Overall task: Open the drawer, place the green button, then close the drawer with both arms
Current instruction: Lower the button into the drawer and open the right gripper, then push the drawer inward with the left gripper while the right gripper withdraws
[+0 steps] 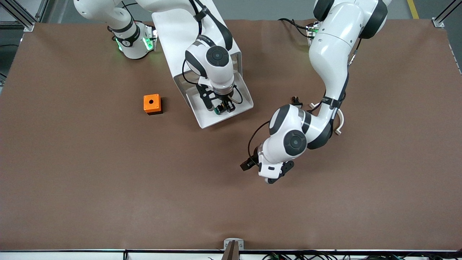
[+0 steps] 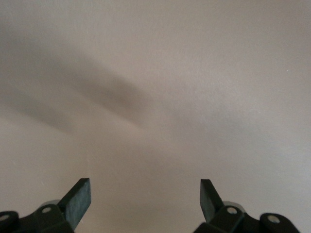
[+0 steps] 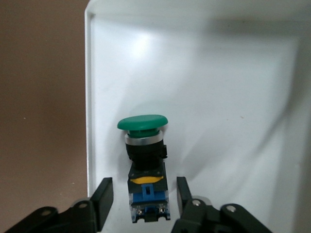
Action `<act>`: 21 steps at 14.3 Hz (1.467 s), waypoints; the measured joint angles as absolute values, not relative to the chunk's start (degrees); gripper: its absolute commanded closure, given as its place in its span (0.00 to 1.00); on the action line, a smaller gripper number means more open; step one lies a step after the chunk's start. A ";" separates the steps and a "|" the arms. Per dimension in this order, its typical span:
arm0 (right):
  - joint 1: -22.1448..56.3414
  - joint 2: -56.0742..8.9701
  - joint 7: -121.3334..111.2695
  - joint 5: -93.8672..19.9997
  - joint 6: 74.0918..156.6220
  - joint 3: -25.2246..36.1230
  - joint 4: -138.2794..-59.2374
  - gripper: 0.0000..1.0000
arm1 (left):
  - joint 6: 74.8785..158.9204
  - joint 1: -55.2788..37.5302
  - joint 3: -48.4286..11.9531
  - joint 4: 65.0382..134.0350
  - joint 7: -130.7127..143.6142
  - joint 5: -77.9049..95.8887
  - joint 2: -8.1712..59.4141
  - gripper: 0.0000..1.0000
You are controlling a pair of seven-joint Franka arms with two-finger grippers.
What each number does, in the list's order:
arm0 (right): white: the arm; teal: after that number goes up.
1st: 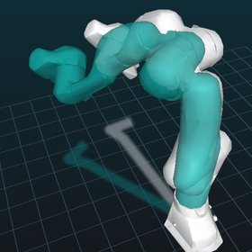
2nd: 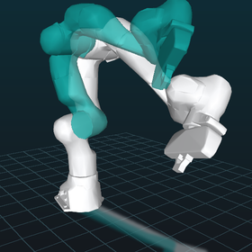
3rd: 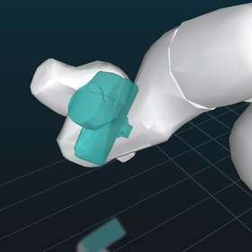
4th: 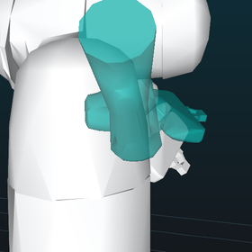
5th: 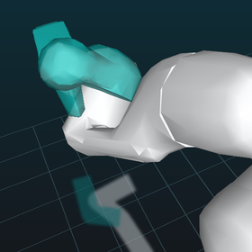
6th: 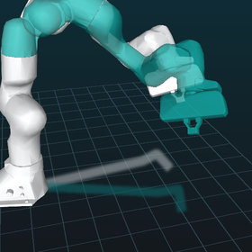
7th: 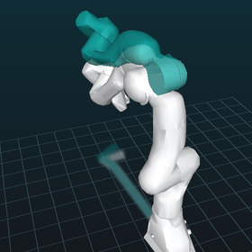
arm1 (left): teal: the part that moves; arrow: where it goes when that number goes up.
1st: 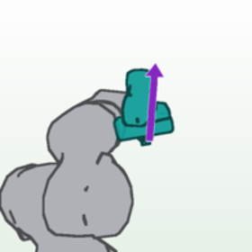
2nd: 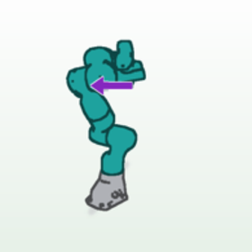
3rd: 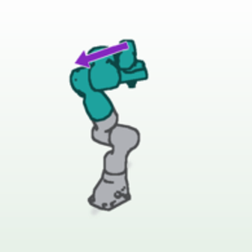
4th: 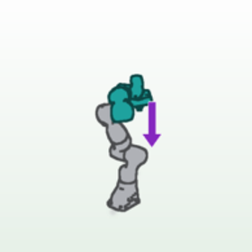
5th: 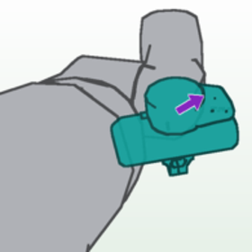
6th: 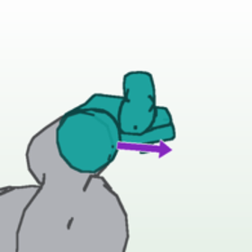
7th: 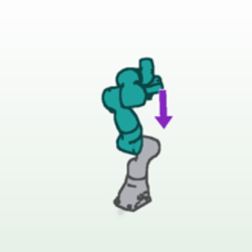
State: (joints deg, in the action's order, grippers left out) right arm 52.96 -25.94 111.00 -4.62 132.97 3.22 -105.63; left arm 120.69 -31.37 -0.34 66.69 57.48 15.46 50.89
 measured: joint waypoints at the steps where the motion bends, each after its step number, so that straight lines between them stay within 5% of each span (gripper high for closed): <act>1: 52.85 -25.94 110.44 -4.52 132.66 3.56 -105.13 0.00 | 120.91 -31.68 -0.34 66.77 57.39 13.25 50.90 0.02; 10: 34.96 -22.95 64.16 -4.34 99.58 5.11 -85.77 0.00 | 125.88 -34.91 -0.34 67.96 57.86 5.65 50.90 0.01; 21: 9.53 -10.53 10.67 -0.83 82.72 5.35 -84.82 0.00 | 125.88 -44.74 -0.29 80.06 61.86 5.59 44.97 0.01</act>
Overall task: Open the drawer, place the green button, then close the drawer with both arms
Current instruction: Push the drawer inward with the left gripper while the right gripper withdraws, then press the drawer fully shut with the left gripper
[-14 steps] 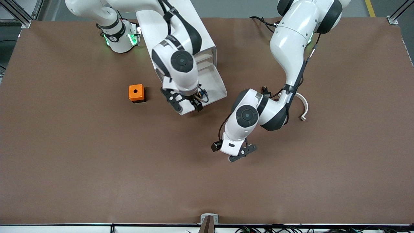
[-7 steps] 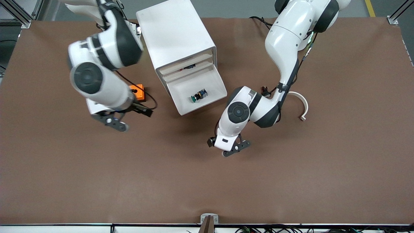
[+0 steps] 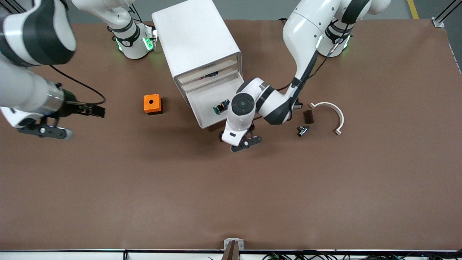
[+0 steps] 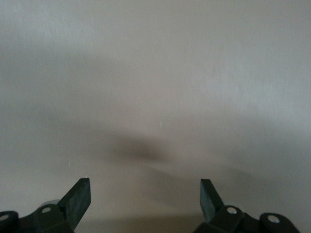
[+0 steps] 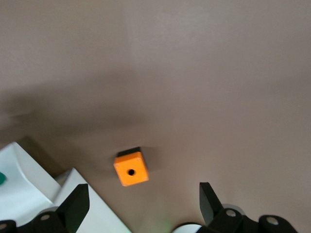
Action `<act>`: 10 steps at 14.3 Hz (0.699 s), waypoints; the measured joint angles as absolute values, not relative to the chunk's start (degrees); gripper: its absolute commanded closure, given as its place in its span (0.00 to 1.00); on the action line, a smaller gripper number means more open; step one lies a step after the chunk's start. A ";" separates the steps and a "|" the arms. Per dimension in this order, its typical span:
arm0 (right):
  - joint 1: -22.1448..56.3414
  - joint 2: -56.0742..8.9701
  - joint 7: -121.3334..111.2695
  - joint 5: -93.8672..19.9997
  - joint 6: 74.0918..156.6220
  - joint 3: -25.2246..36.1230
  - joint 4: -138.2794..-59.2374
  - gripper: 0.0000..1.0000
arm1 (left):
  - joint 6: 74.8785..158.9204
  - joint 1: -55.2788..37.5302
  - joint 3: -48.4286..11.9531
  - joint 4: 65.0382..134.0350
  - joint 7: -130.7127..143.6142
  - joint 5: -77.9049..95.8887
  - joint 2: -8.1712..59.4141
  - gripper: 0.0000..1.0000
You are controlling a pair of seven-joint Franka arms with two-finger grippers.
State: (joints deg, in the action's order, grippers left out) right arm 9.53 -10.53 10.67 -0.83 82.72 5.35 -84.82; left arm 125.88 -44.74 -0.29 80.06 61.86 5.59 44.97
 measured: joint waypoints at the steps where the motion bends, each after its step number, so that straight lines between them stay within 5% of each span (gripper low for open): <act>1: 7.59 -9.89 7.32 -0.29 82.08 5.35 -84.81 0.00 | 125.88 -45.94 -0.29 81.00 62.57 5.59 44.34 0.01; 10: 1.37 -9.00 -0.70 2.02 81.17 5.12 -82.15 0.00 | 125.63 -53.10 -0.38 83.08 70.34 5.50 43.27 0.01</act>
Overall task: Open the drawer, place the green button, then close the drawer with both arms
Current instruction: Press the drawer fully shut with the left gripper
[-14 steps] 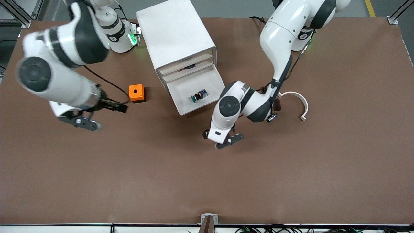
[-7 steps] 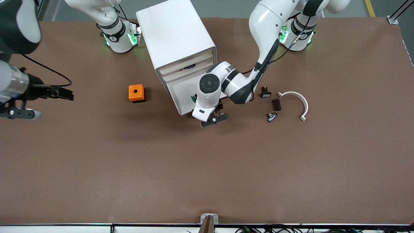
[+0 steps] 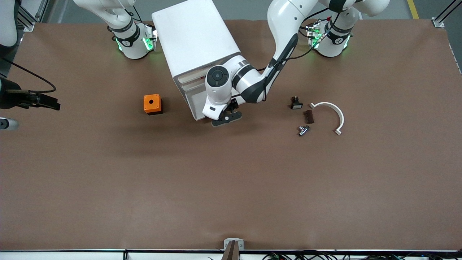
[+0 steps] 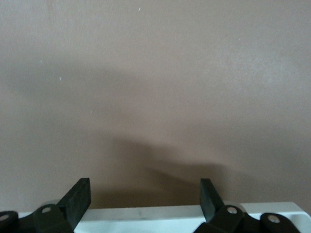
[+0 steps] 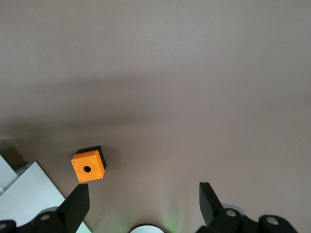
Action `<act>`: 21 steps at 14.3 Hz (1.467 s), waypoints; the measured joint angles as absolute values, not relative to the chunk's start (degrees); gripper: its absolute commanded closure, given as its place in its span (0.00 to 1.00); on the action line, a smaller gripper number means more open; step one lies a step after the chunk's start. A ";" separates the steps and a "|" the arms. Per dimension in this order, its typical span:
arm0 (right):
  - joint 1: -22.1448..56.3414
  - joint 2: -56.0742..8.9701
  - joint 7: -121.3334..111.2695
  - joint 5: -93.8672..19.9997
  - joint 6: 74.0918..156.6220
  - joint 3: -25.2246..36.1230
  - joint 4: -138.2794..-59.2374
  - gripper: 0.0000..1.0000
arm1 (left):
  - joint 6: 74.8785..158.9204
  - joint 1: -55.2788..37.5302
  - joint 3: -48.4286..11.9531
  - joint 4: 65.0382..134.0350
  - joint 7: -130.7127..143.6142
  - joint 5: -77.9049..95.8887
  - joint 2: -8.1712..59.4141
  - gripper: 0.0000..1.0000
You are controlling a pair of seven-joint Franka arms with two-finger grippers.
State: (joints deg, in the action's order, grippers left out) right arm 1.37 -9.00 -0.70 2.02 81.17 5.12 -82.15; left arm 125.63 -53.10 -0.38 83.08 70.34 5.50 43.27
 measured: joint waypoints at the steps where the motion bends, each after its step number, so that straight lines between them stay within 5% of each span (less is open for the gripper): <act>1: 1.37 -8.99 -0.70 2.08 80.59 5.05 -81.22 0.00 | 125.57 -53.19 -0.78 83.22 71.26 5.50 43.27 0.01; 14: 1.25 -8.88 -0.69 2.07 78.60 4.30 -80.73 0.00 | 125.44 -53.46 -2.72 85.79 72.98 26.23 43.30 0.01; 21: 1.26 1.02 -0.68 2.06 84.91 4.31 -90.39 0.00 | 125.49 -53.21 -3.09 86.59 72.85 30.71 43.33 0.01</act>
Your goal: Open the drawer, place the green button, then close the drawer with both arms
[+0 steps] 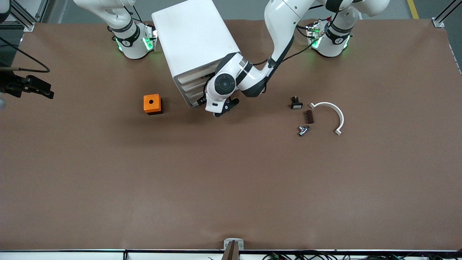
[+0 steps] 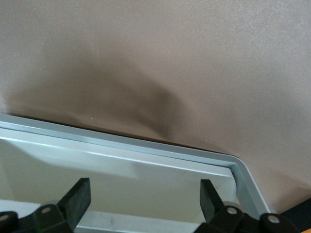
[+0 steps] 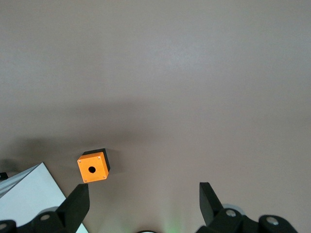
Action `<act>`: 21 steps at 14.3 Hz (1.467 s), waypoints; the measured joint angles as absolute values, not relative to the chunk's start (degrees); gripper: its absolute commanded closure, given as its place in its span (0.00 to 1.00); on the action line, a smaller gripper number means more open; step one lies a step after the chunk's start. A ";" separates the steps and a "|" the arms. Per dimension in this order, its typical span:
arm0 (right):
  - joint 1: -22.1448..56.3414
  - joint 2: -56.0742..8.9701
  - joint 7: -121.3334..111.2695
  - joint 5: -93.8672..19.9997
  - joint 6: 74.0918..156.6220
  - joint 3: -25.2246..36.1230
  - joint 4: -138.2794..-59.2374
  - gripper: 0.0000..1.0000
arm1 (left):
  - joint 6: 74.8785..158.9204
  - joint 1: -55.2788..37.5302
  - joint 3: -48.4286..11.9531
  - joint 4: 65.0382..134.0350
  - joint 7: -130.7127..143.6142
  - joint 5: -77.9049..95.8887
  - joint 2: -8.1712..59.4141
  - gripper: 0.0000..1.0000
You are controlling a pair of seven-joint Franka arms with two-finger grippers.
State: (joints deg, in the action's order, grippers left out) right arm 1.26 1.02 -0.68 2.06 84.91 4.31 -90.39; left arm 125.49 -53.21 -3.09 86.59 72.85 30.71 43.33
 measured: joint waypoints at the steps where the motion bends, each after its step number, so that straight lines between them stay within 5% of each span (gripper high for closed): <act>1: 1.25 2.37 -0.68 2.06 85.03 4.35 -91.40 0.00 | 125.49 -53.18 -3.09 86.59 72.73 30.77 43.33 0.01; 8: 1.25 7.64 -0.68 1.73 85.08 4.29 -93.92 0.00 | 125.82 -48.19 -2.48 85.46 72.37 25.13 40.73 0.01; 17: 1.27 9.94 -0.78 -1.61 85.59 3.97 -94.22 0.00 | 124.54 -28.11 -2.13 84.05 63.52 15.82 24.81 0.01; 21: 1.27 9.94 -3.77 -1.56 86.28 3.69 -94.32 0.00 | 113.90 -22.39 -2.06 83.92 52.59 13.51 18.06 0.01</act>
